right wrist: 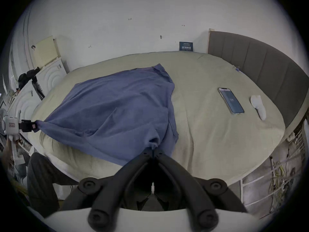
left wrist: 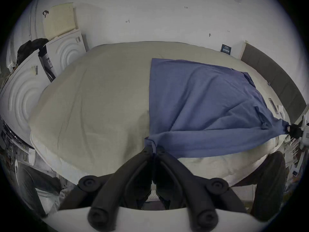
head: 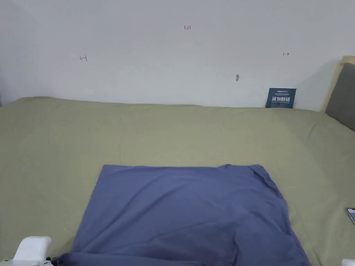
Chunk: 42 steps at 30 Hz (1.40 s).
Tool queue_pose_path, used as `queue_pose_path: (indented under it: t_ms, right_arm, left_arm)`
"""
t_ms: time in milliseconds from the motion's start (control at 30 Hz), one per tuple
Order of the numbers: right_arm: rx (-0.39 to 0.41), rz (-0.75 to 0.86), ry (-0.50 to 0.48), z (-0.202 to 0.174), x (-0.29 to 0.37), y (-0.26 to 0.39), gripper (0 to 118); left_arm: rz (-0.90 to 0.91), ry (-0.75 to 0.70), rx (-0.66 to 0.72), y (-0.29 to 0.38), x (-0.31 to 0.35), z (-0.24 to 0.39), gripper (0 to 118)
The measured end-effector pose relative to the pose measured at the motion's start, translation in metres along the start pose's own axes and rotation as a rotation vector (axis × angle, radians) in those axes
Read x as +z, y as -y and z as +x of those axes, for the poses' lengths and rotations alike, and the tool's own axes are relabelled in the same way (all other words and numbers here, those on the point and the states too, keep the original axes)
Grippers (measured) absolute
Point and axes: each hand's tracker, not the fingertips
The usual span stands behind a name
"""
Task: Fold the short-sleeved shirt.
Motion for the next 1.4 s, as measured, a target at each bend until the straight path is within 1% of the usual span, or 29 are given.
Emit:
queue_pose_path:
  t_ms: [133,167,200,233,267,300,333,400,467,500,533,567,600,667,767,800,833,900,933,1000,1133,1167,1200,1233,1267,1300,1333,1367,1400]
  right_arm:
    - [-0.026,-0.013,-0.018,0.002,-0.009,0.002,0]
    - [-0.038,-0.009,-0.015,0.001,-0.009,0.002,6]
    - [-0.046,-0.006,-0.017,0.002,-0.009,0.002,26]
    - [-0.054,-0.009,-0.014,0.003,-0.01,0.001,66]
    - [-0.061,-0.031,-0.005,0.004,-0.011,0.0,116]
    - [-0.058,-0.061,-0.043,0.004,-0.006,0.003,114]
    - [-0.05,0.011,-0.026,0.006,-0.005,-0.003,110]
    - [-0.04,0.0,0.007,0.008,-0.002,-0.006,112]
    - [-0.024,0.021,0.04,0.01,0.001,-0.008,113]
    - [-0.021,0.017,0.046,0.011,0.002,-0.01,110]
    - [-0.023,0.018,0.043,0.013,0.007,-0.008,97]
    - [-0.029,0.035,0.043,0.015,0.011,-0.007,51]
    - [-0.032,0.042,0.054,0.015,0.013,-0.006,0]
    - [-0.031,0.069,0.086,0.012,0.017,-0.009,0]
    - [-0.047,0.054,0.068,0.015,0.018,-0.014,0]
    - [-0.037,0.058,0.073,0.007,0.022,-0.007,0]
    - [-0.031,0.055,0.076,0.004,0.024,-0.005,0]
    - [-0.024,0.043,0.069,-0.001,0.026,-0.004,0]
    - [-0.045,0.025,0.053,0.011,0.016,-0.003,0]
    - [-0.041,0.016,0.044,0.011,0.016,-0.003,0]
    - [-0.035,-0.003,0.042,0.011,0.009,-0.002,0]
    - [-0.031,-0.01,0.042,0.011,0.009,-0.002,0]
    - [-0.031,-0.021,0.037,0.018,-0.001,-0.001,0]
    - [-0.025,-0.028,0.034,0.021,-0.002,-0.001,0]
    - [-0.023,-0.031,0.031,0.023,-0.003,-0.001,0]
    - [-0.02,-0.033,0.026,0.025,-0.003,-0.002,0]
    - [-0.012,-0.034,0.022,0.02,-0.004,0.0,0]
    - [-0.008,-0.035,0.009,0.021,-0.004,0.0,11]
    - [-0.002,-0.038,-0.003,0.022,-0.005,-0.001,49]
  left_arm:
    - [-0.013,0.01,0.0,0.0,-0.007,-0.001,4]
    - [-0.011,0.03,0.009,0.001,-0.007,-0.003,11]
    - [-0.007,0.049,0.029,0.002,-0.009,-0.006,29]
    - [-0.012,0.048,0.052,0.003,-0.009,-0.008,61]
    - [-0.012,0.039,0.076,0.005,-0.01,-0.012,102]
    - [0.0,0.038,0.09,0.005,-0.006,-0.016,111]
    - [0.012,0.031,0.105,0.005,-0.001,-0.02,110]
    - [0.019,0.016,0.132,0.005,0.008,-0.026,109]
    - [0.032,-0.009,0.189,0.006,0.017,-0.036,102]
    - [0.042,-0.01,0.198,0.007,0.024,-0.033,90]
    - [0.047,-0.012,0.202,0.008,0.029,-0.036,66]
    - [0.051,-0.017,0.203,0.01,0.03,-0.04,15]
    - [0.054,-0.021,0.21,0.012,0.03,-0.042,0]
    - [0.034,-0.003,0.21,0.017,0.031,-0.042,0]
    - [0.007,0.072,0.212,0.018,0.026,-0.045,0]
    - [-0.006,0.103,0.21,0.018,0.023,-0.045,3]
    - [-0.009,0.115,0.209,0.019,0.019,-0.043,14]
    - [-0.014,0.124,0.186,0.014,0.016,-0.04,88]
    - [-0.034,0.114,0.172,0.011,0.009,-0.038,111]
    - [-0.051,0.093,0.162,0.01,-0.006,-0.034,113]
    - [-0.134,0.072,0.145,0.003,-0.034,-0.03,111]
    - [-0.13,0.044,0.134,0.002,-0.036,-0.027,107]
    - [-0.134,0.036,0.111,0.002,-0.036,-0.026,97]
    - [-0.125,0.038,0.099,0.001,-0.035,-0.026,72]
    - [-0.115,0.06,0.099,0.001,-0.031,-0.023,20]
    - [-0.108,0.092,0.117,0.002,-0.027,-0.017,1]
    - [-0.11,0.08,0.114,0.001,-0.021,-0.014,1]
    - [-0.123,0.081,0.101,0.001,-0.019,-0.011,1]
    - [-0.115,0.082,0.092,0.002,-0.016,-0.009,1]
